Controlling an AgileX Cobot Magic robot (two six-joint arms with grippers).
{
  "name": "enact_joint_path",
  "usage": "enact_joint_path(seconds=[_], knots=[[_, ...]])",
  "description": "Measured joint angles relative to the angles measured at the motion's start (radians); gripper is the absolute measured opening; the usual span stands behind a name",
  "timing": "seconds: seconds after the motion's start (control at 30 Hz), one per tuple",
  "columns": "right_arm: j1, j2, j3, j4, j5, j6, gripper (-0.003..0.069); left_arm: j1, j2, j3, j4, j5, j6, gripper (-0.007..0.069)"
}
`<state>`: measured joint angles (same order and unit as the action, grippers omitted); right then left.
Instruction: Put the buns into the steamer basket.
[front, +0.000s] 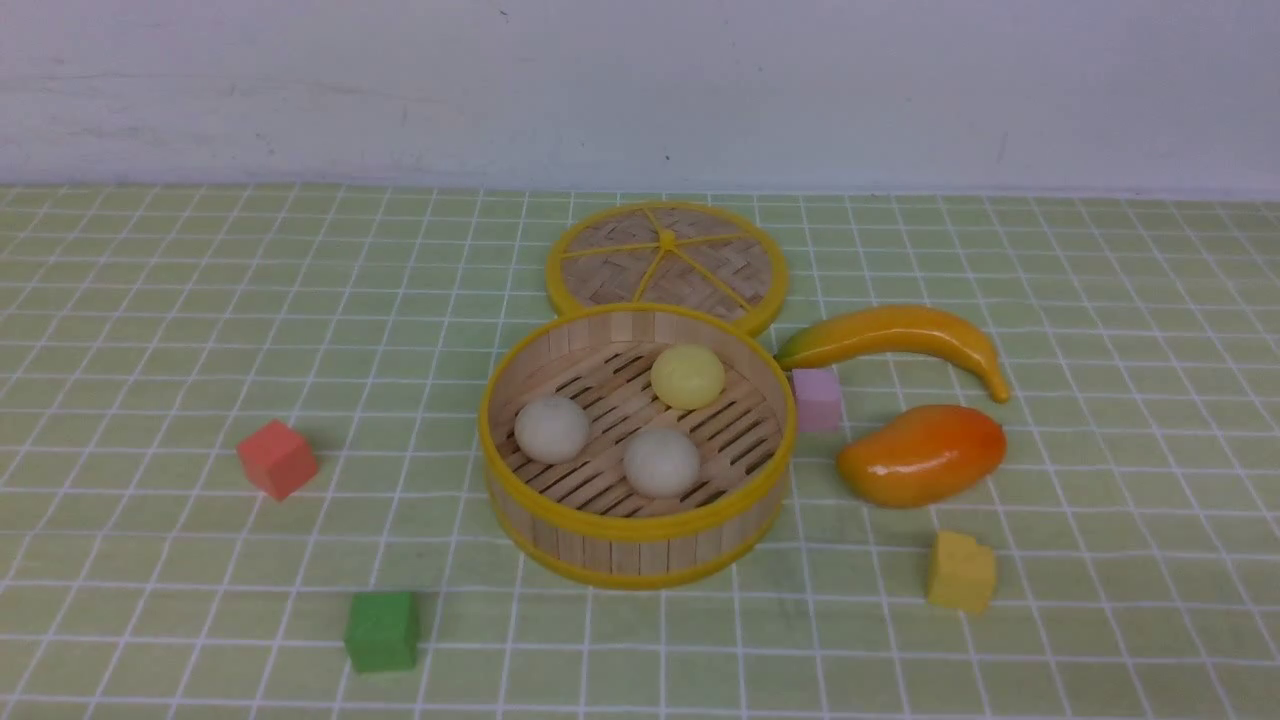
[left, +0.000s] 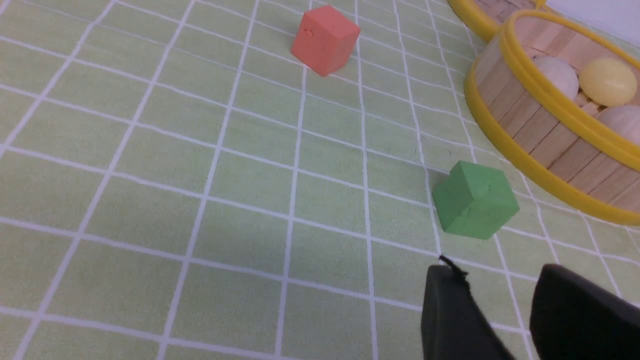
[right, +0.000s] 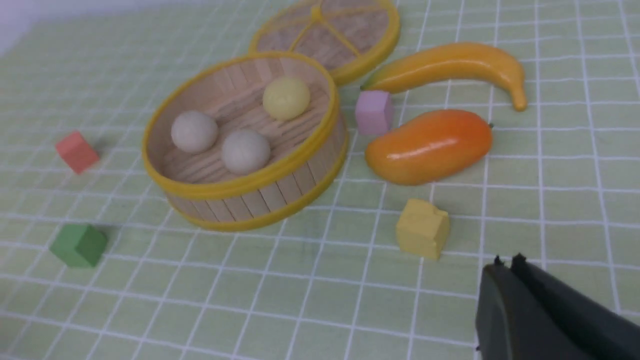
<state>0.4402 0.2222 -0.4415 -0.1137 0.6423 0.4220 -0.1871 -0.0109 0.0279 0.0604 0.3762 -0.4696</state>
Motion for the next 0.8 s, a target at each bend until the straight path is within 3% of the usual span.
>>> enact_joint_path(seconds=[0.17, 0.8], knots=[[0.000, -0.065, 0.058, -0.032, 0.042, 0.063, -0.0017, 0.000, 0.000, 0.000, 0.000, 0.000, 0.000, 0.0238], [0.000, -0.065, 0.077, -0.045, 0.057, 0.066, 0.0000, 0.000, 0.000, 0.000, 0.000, 0.000, 0.000, 0.0238]])
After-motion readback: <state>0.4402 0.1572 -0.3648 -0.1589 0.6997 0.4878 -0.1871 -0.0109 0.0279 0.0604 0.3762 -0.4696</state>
